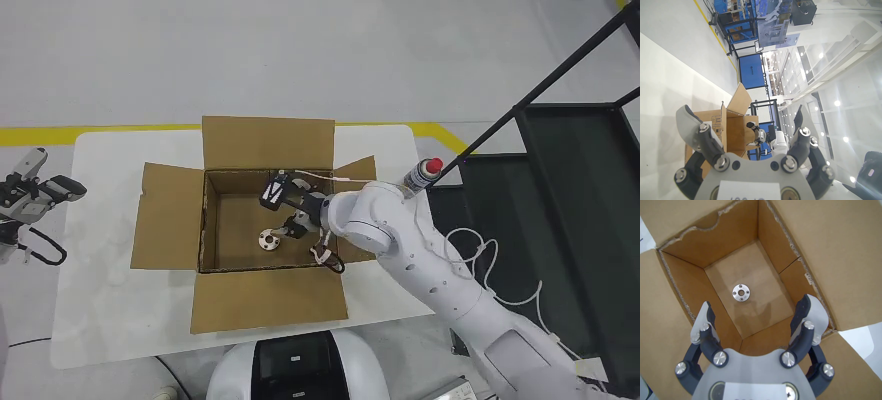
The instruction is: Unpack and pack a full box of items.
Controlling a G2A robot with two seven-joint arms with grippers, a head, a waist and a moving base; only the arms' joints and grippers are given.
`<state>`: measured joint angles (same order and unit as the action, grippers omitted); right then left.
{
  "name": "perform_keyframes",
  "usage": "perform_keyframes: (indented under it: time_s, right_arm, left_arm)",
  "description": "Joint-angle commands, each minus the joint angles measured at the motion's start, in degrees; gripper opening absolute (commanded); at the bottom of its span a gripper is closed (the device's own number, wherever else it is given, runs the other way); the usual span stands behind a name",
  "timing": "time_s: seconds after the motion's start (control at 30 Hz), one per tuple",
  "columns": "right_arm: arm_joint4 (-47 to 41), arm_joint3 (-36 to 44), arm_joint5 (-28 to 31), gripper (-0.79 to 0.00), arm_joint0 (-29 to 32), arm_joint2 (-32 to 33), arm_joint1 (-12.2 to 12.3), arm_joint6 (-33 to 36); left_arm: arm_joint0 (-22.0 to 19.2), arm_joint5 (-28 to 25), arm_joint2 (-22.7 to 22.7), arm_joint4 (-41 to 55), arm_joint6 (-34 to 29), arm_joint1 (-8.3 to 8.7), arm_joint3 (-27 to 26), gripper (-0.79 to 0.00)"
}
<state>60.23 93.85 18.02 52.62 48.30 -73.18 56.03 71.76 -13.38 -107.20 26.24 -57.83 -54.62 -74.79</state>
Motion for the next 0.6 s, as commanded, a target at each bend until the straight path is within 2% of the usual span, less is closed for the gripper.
perform_keyframes:
  time_s: [0.0, 0.57]
  right_arm:
    - [0.3, -2.0, -0.7, 0.0, -1.7, -2.7, -0.7, 1.7]
    - [0.8, -2.9, -0.8, 0.0, -2.5, -4.0, -1.1, 2.8]
  left_arm:
    - [0.0, 0.0, 0.0, 0.0, 0.0, 0.0, 0.0, 0.0]
    - [0.0, 0.0, 0.0, 0.0, 0.0, 0.0, 0.0, 0.0]
